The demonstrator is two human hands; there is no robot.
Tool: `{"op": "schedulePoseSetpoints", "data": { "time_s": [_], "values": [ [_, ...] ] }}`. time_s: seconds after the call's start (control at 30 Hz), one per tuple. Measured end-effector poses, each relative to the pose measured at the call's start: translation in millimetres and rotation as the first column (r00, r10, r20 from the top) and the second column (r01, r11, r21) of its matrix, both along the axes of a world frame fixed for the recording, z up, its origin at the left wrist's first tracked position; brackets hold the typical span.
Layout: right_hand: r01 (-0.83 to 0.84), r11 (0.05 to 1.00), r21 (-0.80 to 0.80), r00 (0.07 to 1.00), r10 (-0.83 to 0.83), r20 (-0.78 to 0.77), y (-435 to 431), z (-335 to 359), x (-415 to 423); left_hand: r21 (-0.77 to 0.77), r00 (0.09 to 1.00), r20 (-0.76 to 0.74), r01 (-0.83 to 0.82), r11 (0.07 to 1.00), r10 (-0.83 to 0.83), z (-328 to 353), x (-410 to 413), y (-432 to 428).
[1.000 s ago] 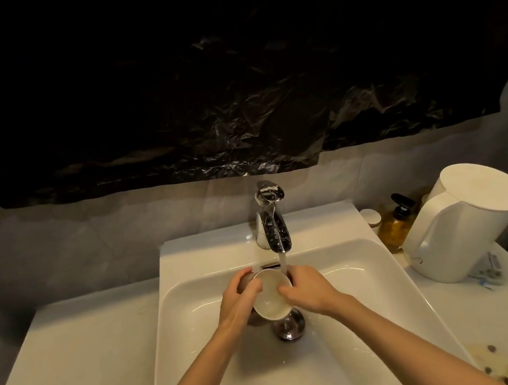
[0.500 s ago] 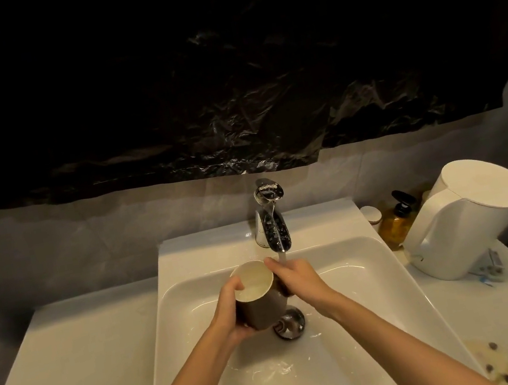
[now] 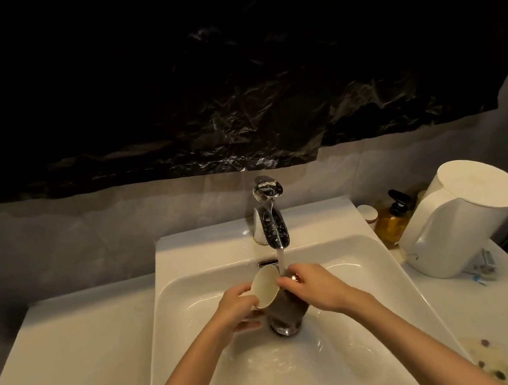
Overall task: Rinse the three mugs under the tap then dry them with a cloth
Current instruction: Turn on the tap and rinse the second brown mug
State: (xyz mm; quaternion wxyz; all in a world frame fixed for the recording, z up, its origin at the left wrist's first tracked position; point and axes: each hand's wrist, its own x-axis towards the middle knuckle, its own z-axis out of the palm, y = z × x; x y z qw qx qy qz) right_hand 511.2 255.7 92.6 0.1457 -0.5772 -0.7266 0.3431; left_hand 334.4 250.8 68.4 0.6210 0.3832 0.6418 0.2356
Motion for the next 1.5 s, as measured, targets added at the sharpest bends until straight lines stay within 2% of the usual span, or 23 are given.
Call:
{"op": "schedulePoseSetpoints", "data": {
  "time_s": [0.07,0.13,0.23,0.3,0.37,0.43,0.5,0.57,0.63,0.67,0.7,0.77,0.83,0.9,1.0,1.03,1.23,1.4,1.5],
  "values": [
    [-0.144,0.984,0.101,0.963,0.116,0.245,-1.0,3.7,2.7,0.02,0.999,-0.02,0.029,0.999,-0.029,-6.8,3.6,-3.3],
    [-0.317,0.926,0.207,0.858,0.187,0.479,-3.1,4.9,3.7,0.031,0.999,-0.022,0.049,0.998,-0.048,-12.9,8.3,-6.6],
    [-0.496,0.835,0.24,0.698,0.219,0.682,-7.1,3.8,6.8,0.035,0.999,0.005,0.039,0.999,-0.04,-16.1,15.1,-10.5],
    [-0.58,0.776,0.248,0.598,0.198,0.777,-9.7,2.0,8.6,0.033,0.999,0.026,0.019,0.999,-0.019,-16.0,19.0,-12.0],
    [-0.627,0.731,0.271,0.542,0.16,0.825,-12.3,2.3,12.1,0.026,0.999,0.042,0.012,1.0,-0.014,-15.9,22.4,-13.1],
    [-0.669,0.715,0.201,0.473,0.201,0.858,-13.6,-5.2,15.9,0.032,0.999,0.05,0.008,0.999,-0.009,-15.9,24.8,-15.0],
    [-0.689,0.691,0.22,0.455,0.176,0.873,-12.8,-9.1,17.8,0.059,0.999,0.042,0.006,0.998,-0.009,-15.8,25.5,-18.2],
    [-0.659,0.68,0.321,0.553,0.15,0.82,-9.3,-11.9,18.4,0.103,1.0,0.029,0.008,0.995,-0.011,-15.1,24.5,-22.0],
    [-0.504,0.744,0.439,0.735,0.102,0.67,-6.7,-10.6,16.9,0.145,1.0,0.008,0.022,0.989,-0.024,-13.5,22.9,-25.7],
    [-0.375,0.797,0.473,0.844,0.083,0.53,-6.0,-10.4,16.6,0.17,1.0,-0.007,0.029,0.985,-0.028,-12.9,21.9,-27.2],
    [-0.239,0.865,0.441,0.927,0.067,0.37,-6.8,-7.1,15.1,0.195,0.999,-0.017,0.035,0.98,-0.033,-11.9,20.5,-29.2],
    [0.013,0.966,0.26,1.0,-0.019,0.018,-10.4,-3.8,12.5,0.256,0.998,-0.034,0.062,0.965,-0.055,-11.2,17.5,-34.4],
    [0.144,0.987,0.073,0.97,-0.126,-0.209,-16.1,-5.1,10.4,0.33,0.996,-0.027,0.084,0.94,-0.079,-14.1,14.6,-39.6],
    [0.184,0.982,-0.03,0.926,-0.184,-0.329,-21.8,-9.0,8.4,0.355,0.997,0.075,0.0,0.935,-0.029,-16.3,11.5,-42.6],
    [0.161,0.985,-0.063,0.897,-0.173,-0.406,-28.3,-11.7,7.0,0.15,0.904,0.393,-0.242,0.958,0.167,-11.8,7.1,-38.0],
    [0.152,0.986,-0.064,0.895,-0.164,-0.415,-29.4,-11.0,6.8,0.08,0.868,0.447,-0.279,0.957,0.215,-10.8,4.7,-34.4],
    [0.122,0.992,-0.035,0.88,-0.125,-0.459,-34.1,-9.3,13.7,-0.098,0.892,0.424,-0.123,0.988,0.153,2.0,10.8,-12.7],
    [0.15,0.988,-0.037,0.896,-0.152,-0.417,-38.1,-12.1,30.5,0.039,0.976,0.205,-0.085,0.996,0.076,11.1,37.4,6.8],
    [0.175,0.983,-0.05,0.887,-0.18,-0.424,-39.3,-7.5,32.7,-0.023,0.972,0.217,-0.084,0.996,0.087,7.2,43.1,13.5]
  ]
}}
